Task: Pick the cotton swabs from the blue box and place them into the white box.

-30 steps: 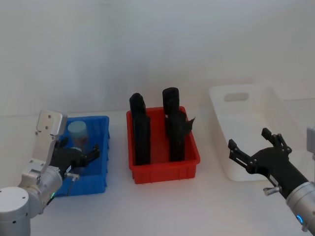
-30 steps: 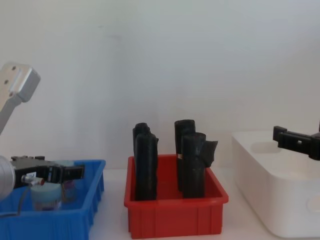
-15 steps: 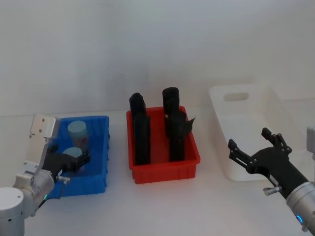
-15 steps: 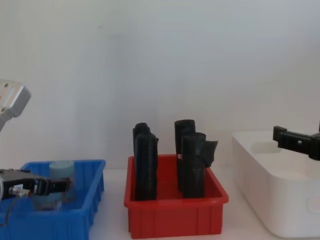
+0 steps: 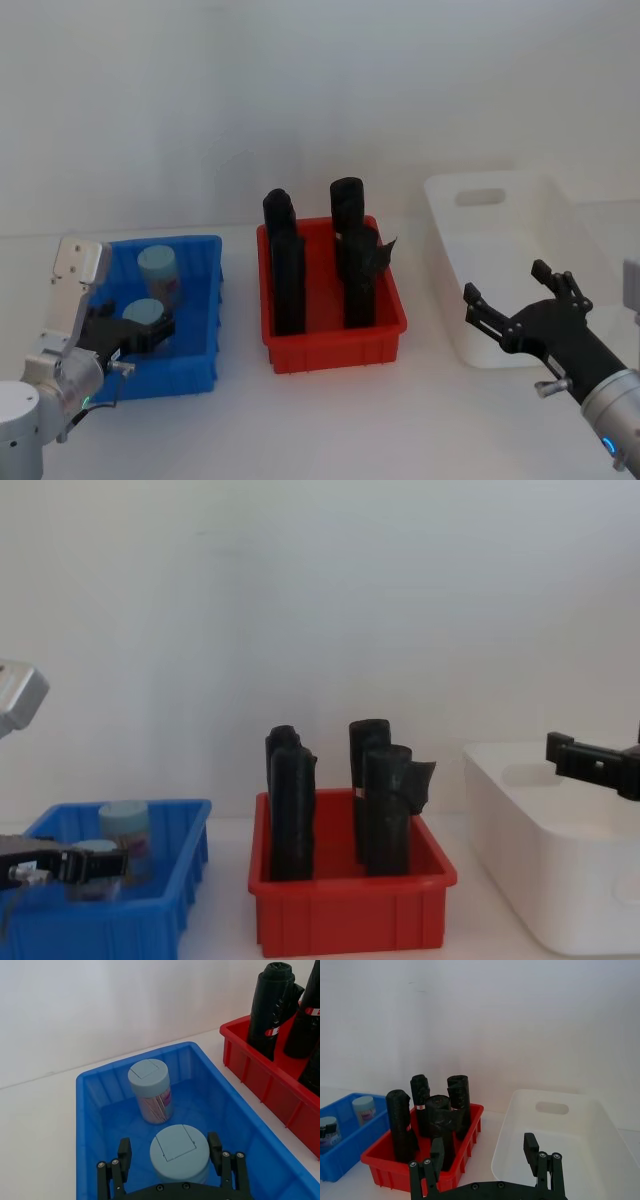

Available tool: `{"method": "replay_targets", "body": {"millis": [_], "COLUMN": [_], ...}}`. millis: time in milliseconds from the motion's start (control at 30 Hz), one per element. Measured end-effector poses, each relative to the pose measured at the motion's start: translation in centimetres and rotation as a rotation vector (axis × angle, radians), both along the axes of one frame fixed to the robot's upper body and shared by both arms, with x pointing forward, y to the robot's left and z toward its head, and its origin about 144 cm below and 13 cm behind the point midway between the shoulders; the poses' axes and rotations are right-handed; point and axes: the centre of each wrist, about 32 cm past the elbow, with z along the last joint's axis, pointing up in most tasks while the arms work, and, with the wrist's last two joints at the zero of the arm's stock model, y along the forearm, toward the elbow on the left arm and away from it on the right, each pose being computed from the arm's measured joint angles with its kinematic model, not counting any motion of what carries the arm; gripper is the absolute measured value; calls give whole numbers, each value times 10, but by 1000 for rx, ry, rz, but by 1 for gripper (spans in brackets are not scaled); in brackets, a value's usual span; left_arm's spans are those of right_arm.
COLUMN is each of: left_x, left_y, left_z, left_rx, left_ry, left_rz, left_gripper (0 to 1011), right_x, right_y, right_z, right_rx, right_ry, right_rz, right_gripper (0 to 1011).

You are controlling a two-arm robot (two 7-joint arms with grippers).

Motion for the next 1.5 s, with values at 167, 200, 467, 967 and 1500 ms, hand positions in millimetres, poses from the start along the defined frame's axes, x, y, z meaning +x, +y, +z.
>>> {"method": "replay_targets", "body": {"millis": [167,200,467,967,1500], "left_x": [2,2,4,0,-15], "left_y": [3,4,6,2,-15], "left_z": [-2,-3,-3,24,81], "left_rx": [-24,-27,-51,-39,18], "left_ry": [6,7,4,-64,-118], "left_rz": [-5,-7,-19,-60,-167], "left_gripper": [872,859,671,671,671], "right_x": [0,0,0,0,0], "right_y": [0,0,0,0,0], "right_z": [0,0,0,0,0], "right_rx": [0,0,0,0,0], "right_ry": [0,0,0,0,0], "right_rz": [0,0,0,0,0], "right_gripper": [1001,1001,1001,1001,1001]}}
